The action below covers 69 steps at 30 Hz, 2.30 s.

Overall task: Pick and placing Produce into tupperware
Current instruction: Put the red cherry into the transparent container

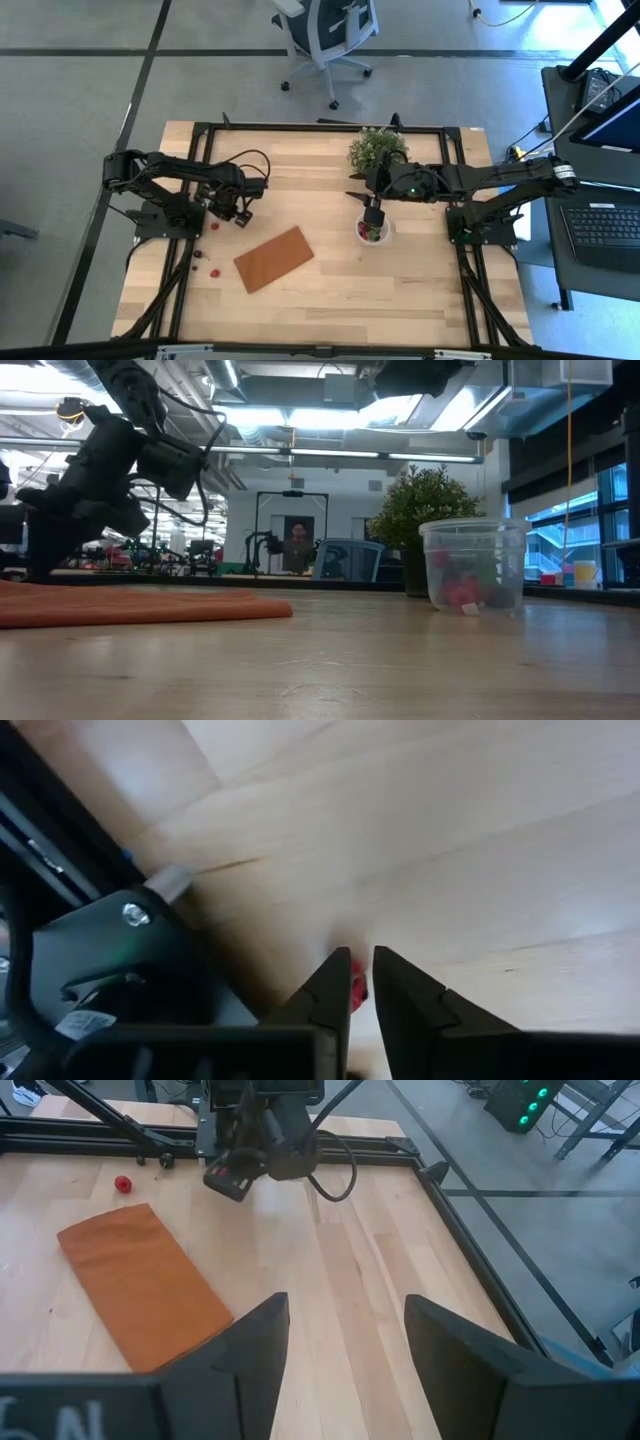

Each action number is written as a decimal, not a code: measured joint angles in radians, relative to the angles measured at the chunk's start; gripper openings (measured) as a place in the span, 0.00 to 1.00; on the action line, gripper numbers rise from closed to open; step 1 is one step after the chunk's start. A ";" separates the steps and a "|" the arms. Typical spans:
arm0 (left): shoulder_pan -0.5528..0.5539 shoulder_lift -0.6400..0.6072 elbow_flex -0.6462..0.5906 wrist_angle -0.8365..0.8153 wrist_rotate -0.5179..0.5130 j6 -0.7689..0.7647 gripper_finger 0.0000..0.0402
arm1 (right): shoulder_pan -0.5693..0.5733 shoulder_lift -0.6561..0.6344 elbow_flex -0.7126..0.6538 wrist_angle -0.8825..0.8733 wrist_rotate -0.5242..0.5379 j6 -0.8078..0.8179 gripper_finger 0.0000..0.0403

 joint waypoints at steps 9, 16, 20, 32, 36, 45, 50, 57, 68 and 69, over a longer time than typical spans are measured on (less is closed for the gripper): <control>0.000 0.000 0.000 -0.025 0.020 0.011 0.07 | 0.000 0.000 0.000 0.000 0.000 0.000 0.50; -0.001 0.000 0.000 -0.023 0.027 0.056 0.01 | 0.000 0.000 0.000 -0.001 0.000 0.000 0.50; -0.001 0.000 0.000 -0.020 0.027 0.063 0.01 | 0.000 0.000 0.000 -0.001 0.000 0.000 0.50; -0.001 0.000 0.168 0.041 0.217 0.270 0.00 | 0.000 -0.001 0.000 -0.024 -0.001 0.078 0.50; -0.001 0.000 0.284 0.150 0.299 0.351 0.00 | 0.000 -0.001 0.000 -0.029 0.000 0.075 0.50; -0.021 -0.001 0.441 0.726 0.402 0.528 0.00 | 0.008 -0.001 0.000 -0.029 -0.126 0.075 0.50; -0.064 -0.001 0.441 0.971 0.269 0.683 0.00 | 0.008 -0.001 0.000 -0.013 -0.194 0.074 0.50; -0.136 0.002 0.441 1.160 0.077 0.786 0.00 | 0.008 -0.001 0.000 0.037 -0.195 0.072 0.50; -0.207 0.002 0.441 1.284 0.042 0.787 0.00 | 0.008 -0.001 0.000 0.113 -0.191 0.071 0.50; -0.212 0.002 0.441 1.287 0.042 0.787 0.00 | 0.008 -0.001 0.000 0.117 -0.191 0.071 0.50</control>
